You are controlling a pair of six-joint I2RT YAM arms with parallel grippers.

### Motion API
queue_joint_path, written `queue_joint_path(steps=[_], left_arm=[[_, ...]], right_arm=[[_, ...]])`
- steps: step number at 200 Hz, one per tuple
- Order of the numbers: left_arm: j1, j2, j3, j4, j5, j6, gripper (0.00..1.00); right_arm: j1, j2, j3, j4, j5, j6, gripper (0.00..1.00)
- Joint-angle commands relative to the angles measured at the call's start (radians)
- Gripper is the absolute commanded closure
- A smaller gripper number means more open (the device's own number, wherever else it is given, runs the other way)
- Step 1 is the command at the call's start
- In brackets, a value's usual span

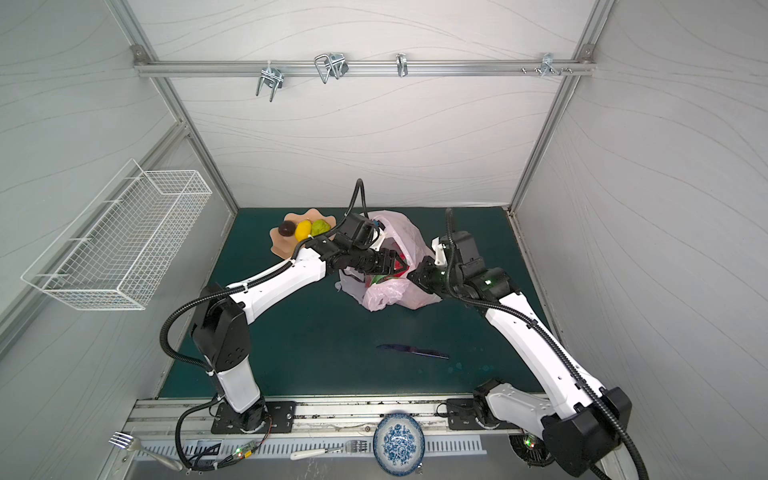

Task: Place the fruits into the plastic bag
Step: 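Open the left gripper to release the pear inside the bag, then withdraw the left gripper from the bag back over the fruit bowl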

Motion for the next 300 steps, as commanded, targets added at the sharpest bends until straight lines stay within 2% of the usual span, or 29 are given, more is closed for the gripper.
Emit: queue_joint_path(steps=[1, 38, 98, 167, 203, 233, 257, 280, 300], left_arm=[[0.009, -0.055, 0.006, -0.083, 0.006, 0.095, 0.32], [0.031, -0.091, -0.014, -0.199, 0.031, 0.199, 0.33], [0.072, -0.227, -0.158, -0.273, 0.058, 0.313, 0.33], [0.109, -0.35, -0.26, -0.298, 0.082, 0.352, 0.33], [0.157, -0.45, -0.332, -0.274, 0.105, 0.313, 0.33], [0.255, -0.552, -0.4, -0.184, 0.182, 0.196, 0.33], [0.304, -0.598, -0.413, -0.139, 0.188, 0.117, 0.33], [0.338, -0.607, -0.389, -0.139, 0.134, 0.071, 0.33], [0.37, -0.603, -0.367, -0.16, 0.014, 0.04, 0.33]], right_arm=[[-0.007, -0.016, -0.007, 0.018, 0.002, 0.019, 1.0], [-0.009, -0.007, -0.003, 0.033, 0.003, 0.024, 1.0], [-0.017, -0.001, -0.009, 0.059, 0.007, 0.032, 1.0], [-0.021, 0.003, -0.013, 0.074, 0.015, 0.038, 1.0], [-0.023, 0.001, -0.014, 0.075, 0.018, 0.04, 1.0], [-0.024, -0.004, -0.02, 0.075, 0.018, 0.041, 1.0], [-0.026, -0.009, -0.027, 0.075, 0.019, 0.042, 1.0], [-0.027, -0.012, -0.029, 0.073, 0.019, 0.043, 1.0], [-0.027, -0.012, -0.026, 0.074, 0.015, 0.041, 1.0]])
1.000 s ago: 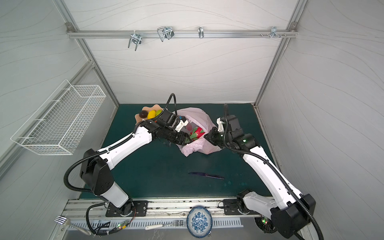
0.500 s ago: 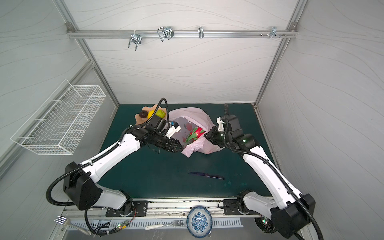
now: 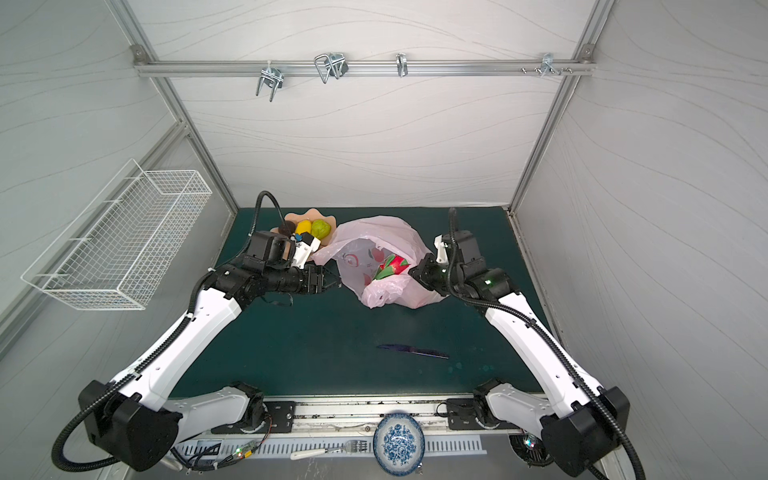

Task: Place the fruits into the plastic bag
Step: 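Withdraw the left gripper from the bag back over the fruit bowl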

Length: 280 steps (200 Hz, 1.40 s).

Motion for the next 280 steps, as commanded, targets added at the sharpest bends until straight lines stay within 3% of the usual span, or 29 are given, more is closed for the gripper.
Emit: queue_joint_path(steps=[1, 49, 87, 146, 177, 235, 280], left_arm=[[0.036, -0.003, 0.043, 0.024, -0.112, -0.066, 0.33], [0.086, 0.014, 0.059, -0.022, -0.428, -0.09, 0.29], [0.098, 0.032, 0.071, -0.032, -0.628, -0.067, 0.17], [0.155, 0.16, 0.176, -0.047, -0.68, 0.033, 0.04], [0.202, 0.294, 0.294, -0.123, -0.693, 0.077, 0.02], [0.229, 0.509, 0.485, -0.178, -0.651, 0.099, 0.03], [0.229, 0.703, 0.659, -0.265, -0.609, 0.092, 0.11]], right_arm=[[-0.007, -0.013, -0.002, 0.012, 0.008, 0.016, 1.0], [-0.008, -0.011, 0.008, 0.003, 0.004, 0.007, 1.0], [-0.014, -0.009, 0.014, -0.001, 0.001, 0.003, 1.0], [-0.024, 0.005, 0.029, -0.006, -0.009, -0.006, 1.0], [-0.033, 0.007, 0.032, -0.006, -0.018, -0.01, 1.0], [-0.048, 0.007, 0.03, -0.01, -0.029, -0.016, 1.0], [-0.057, 0.004, 0.029, -0.017, -0.031, -0.022, 1.0]])
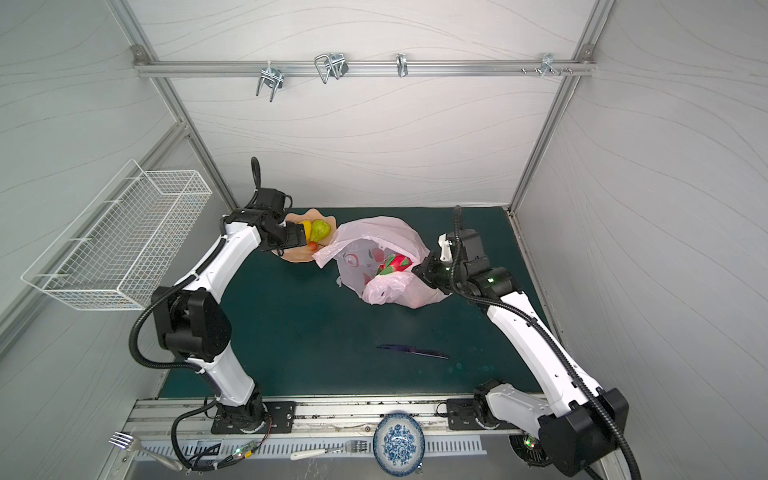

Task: Place the fruits into the plastic bag

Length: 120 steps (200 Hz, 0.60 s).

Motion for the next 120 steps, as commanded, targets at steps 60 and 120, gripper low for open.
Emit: queue_joint_path(steps=[60, 120], left_arm=[[0.005, 0.247, 0.2, -0.036, 0.038, 0.0, 0.21], [0.007, 0.38, 0.281, 0.002, 0.07, -0.023, 0.28]], right_arm=[[-0.015, 0.004, 0.031, -0.024, -0.012, -0.01, 1.0], [-0.018, 0.009, 0.044, -0.046, -0.016, -0.015, 1.0]])
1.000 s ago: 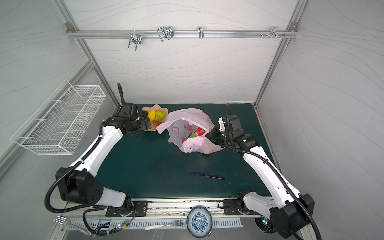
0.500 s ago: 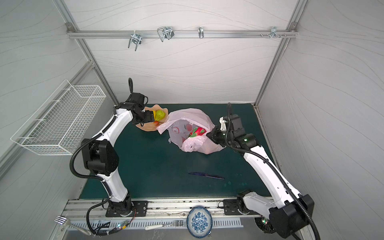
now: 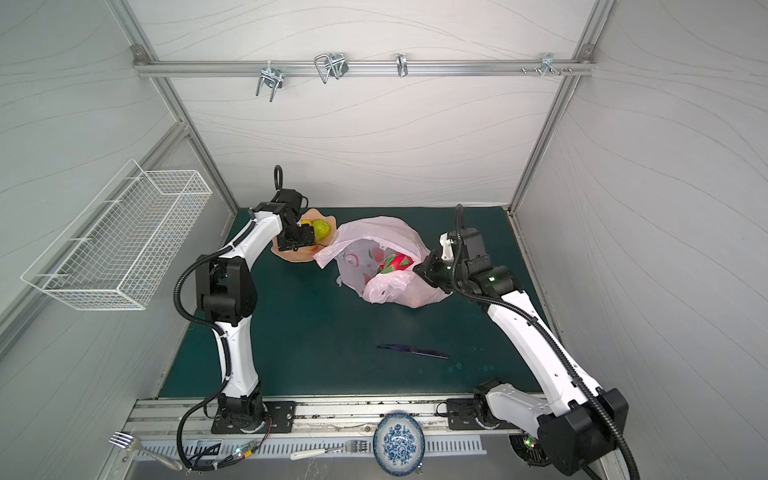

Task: Place the fruits into the plastic bag

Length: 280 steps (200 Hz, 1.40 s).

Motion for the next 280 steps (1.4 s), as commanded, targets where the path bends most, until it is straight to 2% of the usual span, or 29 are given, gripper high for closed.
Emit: queue_joint_path(steps=[1, 65, 173, 222, 280], left_arm=[[0.006, 0.058, 0.067, 0.027, 0.026, -0.015, 0.28], [0.009, 0.156, 0.098, 0.06, 0.049, -0.042, 0.3], [0.031, 0.2, 0.112, 0.092, 0.048, -0.057, 0.34], [0.041, 0.205, 0.104, 0.1, 0.056, -0.048, 0.43], [0.044, 0.209, 0.101, 0.09, 0.076, -0.04, 0.59]], right_arm=[[-0.007, 0.004, 0.031, -0.035, -0.008, -0.014, 1.0], [-0.007, -0.008, 0.034, -0.056, -0.009, -0.012, 1.0], [-0.007, -0.001, 0.047, -0.068, -0.01, -0.02, 1.0], [-0.006, -0.006, 0.042, -0.066, -0.009, -0.02, 1.0], [-0.007, -0.014, 0.042, -0.065, -0.004, -0.021, 1.0]])
